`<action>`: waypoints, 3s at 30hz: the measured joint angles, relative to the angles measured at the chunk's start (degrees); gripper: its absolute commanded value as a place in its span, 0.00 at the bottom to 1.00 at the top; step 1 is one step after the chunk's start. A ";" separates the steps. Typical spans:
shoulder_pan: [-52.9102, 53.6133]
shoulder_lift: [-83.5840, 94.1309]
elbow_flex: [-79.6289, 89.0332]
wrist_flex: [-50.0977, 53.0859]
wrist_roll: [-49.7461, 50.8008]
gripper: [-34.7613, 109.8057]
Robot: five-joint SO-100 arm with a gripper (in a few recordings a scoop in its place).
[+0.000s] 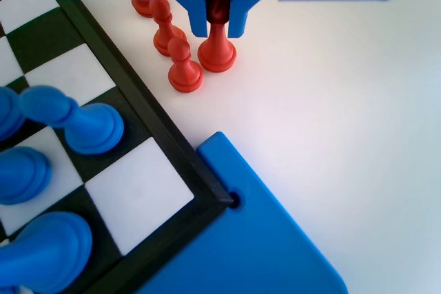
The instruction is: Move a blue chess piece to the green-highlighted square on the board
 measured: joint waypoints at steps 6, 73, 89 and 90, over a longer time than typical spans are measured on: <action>0.70 0.00 0.00 -0.97 -0.09 0.34; -31.73 42.28 7.47 31.99 6.59 0.27; -39.11 49.92 20.74 28.74 4.57 0.27; -39.11 49.92 21.18 28.30 4.48 0.27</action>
